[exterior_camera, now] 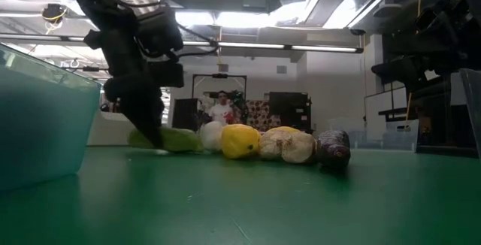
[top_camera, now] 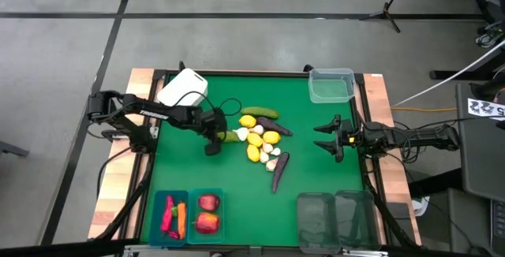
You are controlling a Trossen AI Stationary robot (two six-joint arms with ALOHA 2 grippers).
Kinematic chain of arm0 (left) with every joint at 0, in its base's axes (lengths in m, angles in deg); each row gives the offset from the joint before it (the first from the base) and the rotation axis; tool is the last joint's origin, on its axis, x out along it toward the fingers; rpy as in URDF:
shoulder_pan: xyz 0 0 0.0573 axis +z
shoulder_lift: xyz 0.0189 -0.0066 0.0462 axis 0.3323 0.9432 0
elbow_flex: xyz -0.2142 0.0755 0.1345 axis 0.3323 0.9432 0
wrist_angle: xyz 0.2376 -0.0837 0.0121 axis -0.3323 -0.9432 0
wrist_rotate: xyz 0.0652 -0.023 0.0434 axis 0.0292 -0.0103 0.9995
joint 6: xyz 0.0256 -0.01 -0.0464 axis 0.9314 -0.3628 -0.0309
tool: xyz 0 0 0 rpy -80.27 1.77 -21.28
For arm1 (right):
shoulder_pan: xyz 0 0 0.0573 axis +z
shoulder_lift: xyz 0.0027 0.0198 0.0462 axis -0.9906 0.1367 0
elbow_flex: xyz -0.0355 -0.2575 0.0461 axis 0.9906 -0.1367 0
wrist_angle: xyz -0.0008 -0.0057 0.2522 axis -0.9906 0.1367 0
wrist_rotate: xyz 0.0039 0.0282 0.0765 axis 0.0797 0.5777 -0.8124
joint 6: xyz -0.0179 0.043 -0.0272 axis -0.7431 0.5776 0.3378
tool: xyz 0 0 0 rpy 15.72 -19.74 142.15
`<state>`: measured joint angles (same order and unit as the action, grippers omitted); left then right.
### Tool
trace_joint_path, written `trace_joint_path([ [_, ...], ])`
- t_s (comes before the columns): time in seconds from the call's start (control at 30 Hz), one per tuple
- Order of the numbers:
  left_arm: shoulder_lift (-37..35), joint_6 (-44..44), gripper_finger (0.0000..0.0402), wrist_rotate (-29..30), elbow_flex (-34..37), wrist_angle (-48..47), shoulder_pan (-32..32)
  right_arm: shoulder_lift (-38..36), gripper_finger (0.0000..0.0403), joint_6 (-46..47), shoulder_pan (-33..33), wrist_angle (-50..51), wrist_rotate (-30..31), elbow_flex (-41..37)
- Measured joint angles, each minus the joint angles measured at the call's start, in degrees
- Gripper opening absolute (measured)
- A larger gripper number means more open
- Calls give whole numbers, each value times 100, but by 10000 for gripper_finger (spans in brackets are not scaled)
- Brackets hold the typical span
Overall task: Sort produce into baskets
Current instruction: Put the cucumber into the right black bin
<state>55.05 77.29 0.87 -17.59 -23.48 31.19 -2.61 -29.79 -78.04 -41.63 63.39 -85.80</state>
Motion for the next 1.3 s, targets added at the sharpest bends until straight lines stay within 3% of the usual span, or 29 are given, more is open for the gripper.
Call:
trace_joint_path([
  [0.3,-141,-393,173,36,-480,-52,-249,0,280,50,-1,-11,-21,0],
  [0.37,-321,-507,172,288,-543,-53,-276,0,280,146,0,-12,-27,0],
  [0.53,-1063,-1194,171,1695,-588,-276,-243,-2,280,158,0,-7,-36,0],
  [0.7,-1961,-2431,171,3564,-588,-1417,-44,0,280,164,-1,-9,-38,0],
  [0.77,-2219,-2715,171,3833,-588,-1821,82,-2,280,164,1,-9,-37,0],
  [1.13,-2371,-2757,171,3910,-467,-2135,1117,-1,280,190,-1,-15,58,2],
  [1.2,-2372,-2706,171,3678,-465,-1950,1137,0,280,195,1,-13,10,2],
  [1.3,-2415,-2569,171,2876,-465,-933,973,0,280,133,-1,-23,16,2],
])
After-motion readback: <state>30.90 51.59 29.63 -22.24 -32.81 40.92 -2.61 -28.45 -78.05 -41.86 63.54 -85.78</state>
